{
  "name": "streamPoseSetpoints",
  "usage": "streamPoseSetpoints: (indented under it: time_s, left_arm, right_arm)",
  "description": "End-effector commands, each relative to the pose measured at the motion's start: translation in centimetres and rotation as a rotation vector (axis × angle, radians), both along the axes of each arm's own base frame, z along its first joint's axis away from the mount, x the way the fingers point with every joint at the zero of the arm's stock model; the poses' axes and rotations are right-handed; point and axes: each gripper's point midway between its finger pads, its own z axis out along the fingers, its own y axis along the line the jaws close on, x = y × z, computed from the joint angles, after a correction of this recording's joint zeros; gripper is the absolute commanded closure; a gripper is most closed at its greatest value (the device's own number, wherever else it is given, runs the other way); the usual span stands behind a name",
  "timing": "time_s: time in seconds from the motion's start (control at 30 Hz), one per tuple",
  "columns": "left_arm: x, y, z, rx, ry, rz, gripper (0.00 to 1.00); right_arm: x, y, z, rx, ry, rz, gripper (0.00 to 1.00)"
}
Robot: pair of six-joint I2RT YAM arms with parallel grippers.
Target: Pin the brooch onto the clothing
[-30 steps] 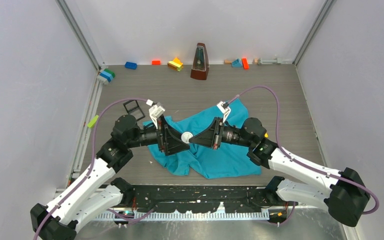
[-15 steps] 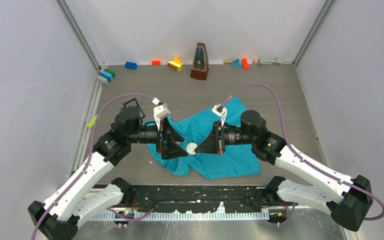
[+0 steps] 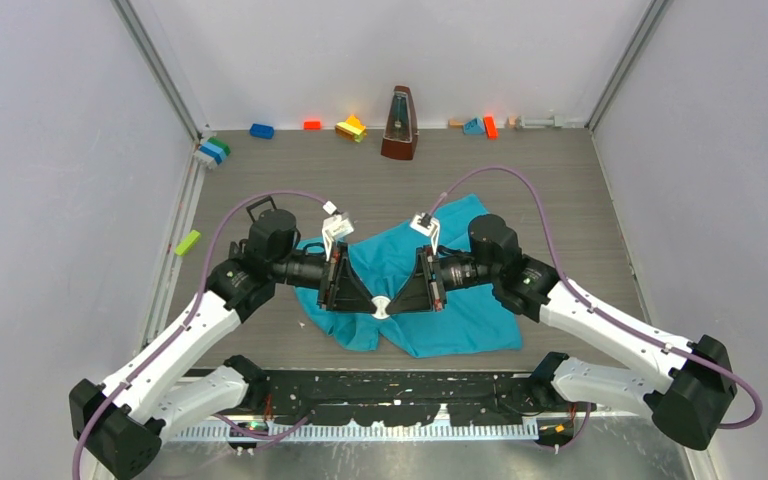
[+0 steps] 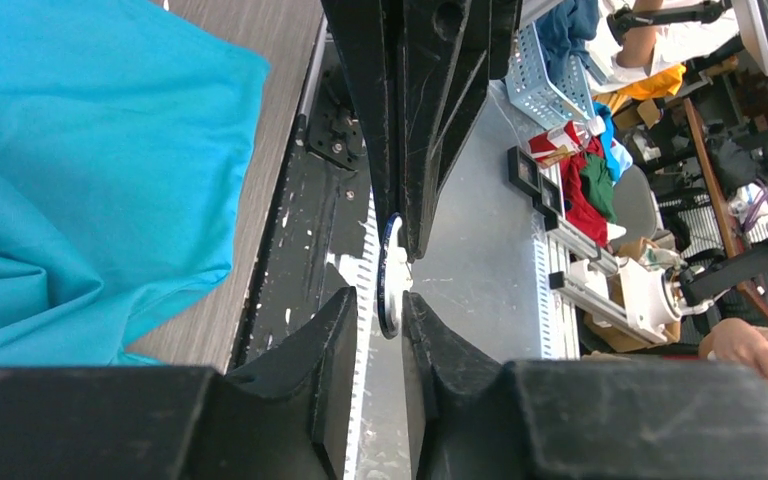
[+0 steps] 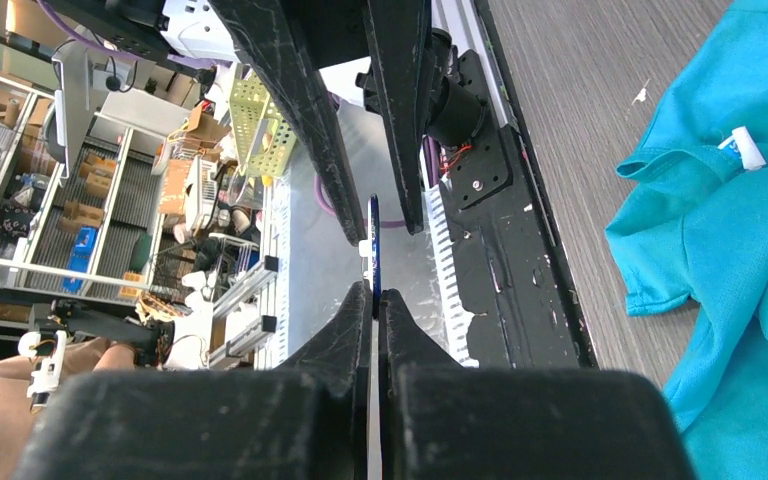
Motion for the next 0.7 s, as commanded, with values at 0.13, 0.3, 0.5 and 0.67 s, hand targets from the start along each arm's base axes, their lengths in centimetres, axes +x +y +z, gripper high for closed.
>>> streamPoseSetpoints:
  time_s: [0.13, 0.3, 0.5, 0.67]
  left_arm:
    - [-1.1, -0.1, 1.0, -0.053, -0.019, -0.076, 0.91]
    - [-1.1, 0.0, 1.2, -0.063, -0.041, -0.065, 1.0]
    - [-0.3, 0.2, 1.9, -0.077, -0.108, 0.013, 1.0]
    - [0.0, 0.4, 2.4, -0.094, -0.145, 0.05, 1.0]
  right_arm:
    - [0.0, 0.3, 3.1, 0.08, -0.086, 0.031, 0.99]
    - [0.3, 0.2, 3.0, 0.074, -0.098, 0.002, 0.93]
    - [0.9, 0.0, 4.0, 0.135, -0.121, -0.067, 0.59]
    - [1.4, 0.3, 4.6, 0.226, -0.084, -0.121, 0.48]
